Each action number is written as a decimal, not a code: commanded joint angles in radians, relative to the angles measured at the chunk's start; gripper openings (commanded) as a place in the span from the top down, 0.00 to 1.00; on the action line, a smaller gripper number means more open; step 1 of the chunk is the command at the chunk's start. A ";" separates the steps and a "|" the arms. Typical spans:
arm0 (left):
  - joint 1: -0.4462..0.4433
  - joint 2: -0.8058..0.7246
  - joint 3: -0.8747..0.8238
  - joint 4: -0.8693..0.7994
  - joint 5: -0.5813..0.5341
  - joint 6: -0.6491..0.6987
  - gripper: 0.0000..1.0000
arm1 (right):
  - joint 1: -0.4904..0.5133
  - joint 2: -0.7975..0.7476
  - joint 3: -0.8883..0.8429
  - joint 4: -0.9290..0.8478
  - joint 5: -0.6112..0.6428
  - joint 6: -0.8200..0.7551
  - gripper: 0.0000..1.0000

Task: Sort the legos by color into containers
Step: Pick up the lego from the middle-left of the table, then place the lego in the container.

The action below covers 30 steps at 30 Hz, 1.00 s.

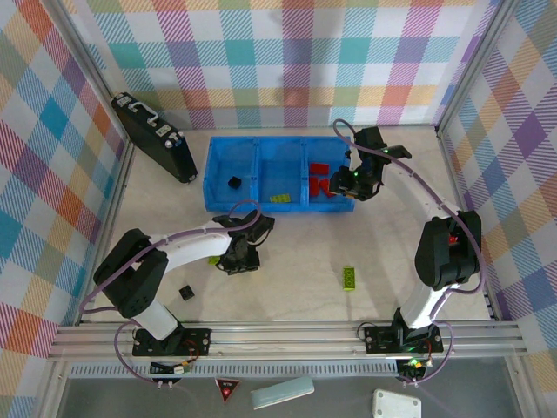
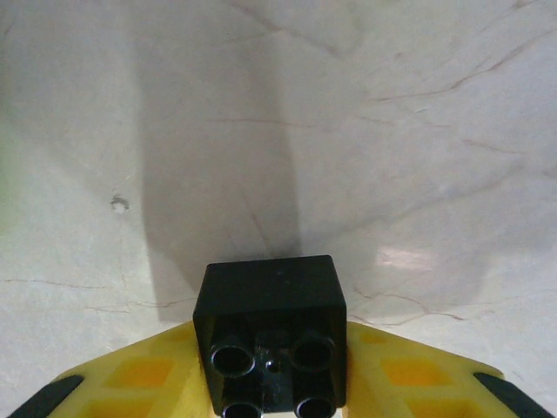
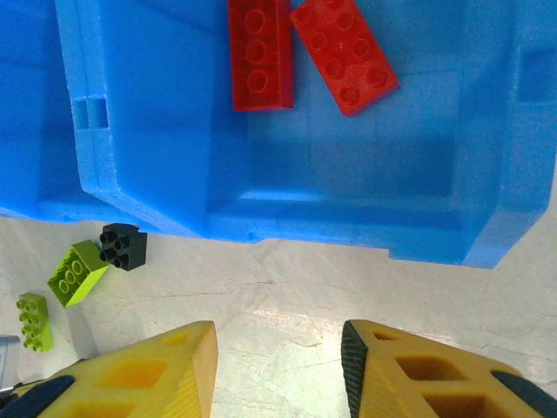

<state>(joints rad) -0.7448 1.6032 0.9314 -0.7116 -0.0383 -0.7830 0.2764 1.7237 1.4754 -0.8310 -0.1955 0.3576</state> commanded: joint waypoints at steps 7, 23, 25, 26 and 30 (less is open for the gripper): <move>0.002 -0.055 0.151 -0.118 -0.039 0.162 0.62 | 0.006 -0.063 -0.040 -0.040 -0.009 -0.002 0.56; 0.198 -0.015 0.380 -0.197 -0.010 0.366 0.61 | 0.006 -0.198 -0.115 -0.091 0.035 0.009 0.56; 0.231 -0.001 0.399 -0.195 0.002 0.388 0.61 | 0.007 -0.217 -0.127 -0.095 0.040 0.013 0.56; 0.249 0.007 0.408 -0.194 0.005 0.397 0.61 | 0.006 -0.227 -0.135 -0.097 0.043 0.015 0.56; 0.300 0.040 0.456 -0.186 0.004 0.439 0.61 | 0.005 -0.259 -0.154 -0.107 0.053 0.025 0.57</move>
<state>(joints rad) -0.4736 1.6165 1.3392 -0.8673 -0.0444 -0.4046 0.2764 1.5017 1.3380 -0.9085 -0.1566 0.3626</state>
